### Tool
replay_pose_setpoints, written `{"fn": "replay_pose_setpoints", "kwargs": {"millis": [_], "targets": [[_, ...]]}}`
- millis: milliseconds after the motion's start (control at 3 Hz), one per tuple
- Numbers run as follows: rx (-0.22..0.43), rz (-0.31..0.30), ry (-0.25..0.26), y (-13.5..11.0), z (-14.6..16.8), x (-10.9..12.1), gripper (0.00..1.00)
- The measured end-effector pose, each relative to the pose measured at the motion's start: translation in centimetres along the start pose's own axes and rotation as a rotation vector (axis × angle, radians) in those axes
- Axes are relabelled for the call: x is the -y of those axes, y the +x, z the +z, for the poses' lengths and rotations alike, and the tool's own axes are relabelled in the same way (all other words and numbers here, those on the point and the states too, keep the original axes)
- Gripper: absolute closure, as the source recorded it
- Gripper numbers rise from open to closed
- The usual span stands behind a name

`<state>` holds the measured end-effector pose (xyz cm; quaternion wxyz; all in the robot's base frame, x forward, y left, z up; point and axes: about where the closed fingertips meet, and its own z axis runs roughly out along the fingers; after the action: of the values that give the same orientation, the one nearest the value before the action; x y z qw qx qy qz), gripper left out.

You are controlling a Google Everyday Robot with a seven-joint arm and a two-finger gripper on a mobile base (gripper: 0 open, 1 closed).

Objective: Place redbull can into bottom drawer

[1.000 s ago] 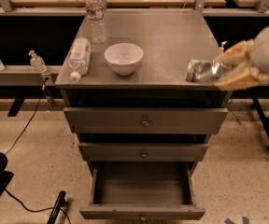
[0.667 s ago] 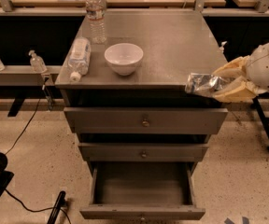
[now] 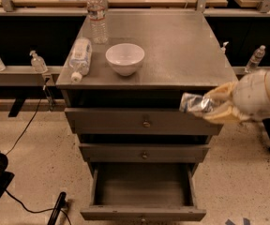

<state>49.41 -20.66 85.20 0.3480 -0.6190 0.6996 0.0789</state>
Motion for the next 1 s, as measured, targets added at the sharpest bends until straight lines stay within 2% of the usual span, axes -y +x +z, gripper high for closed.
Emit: {"fn": "replay_pose_setpoints", "kwargs": {"millis": [333,667,1000], "targets": [[0.066,0.062,-0.018,5.2,7.6,-5.0,1.0],[0.068,0.093,-0.052,6.8,10.7,-7.6,1.0],[0.06,0.089,-0.047,6.4,10.4,-7.4,1.0]]}}
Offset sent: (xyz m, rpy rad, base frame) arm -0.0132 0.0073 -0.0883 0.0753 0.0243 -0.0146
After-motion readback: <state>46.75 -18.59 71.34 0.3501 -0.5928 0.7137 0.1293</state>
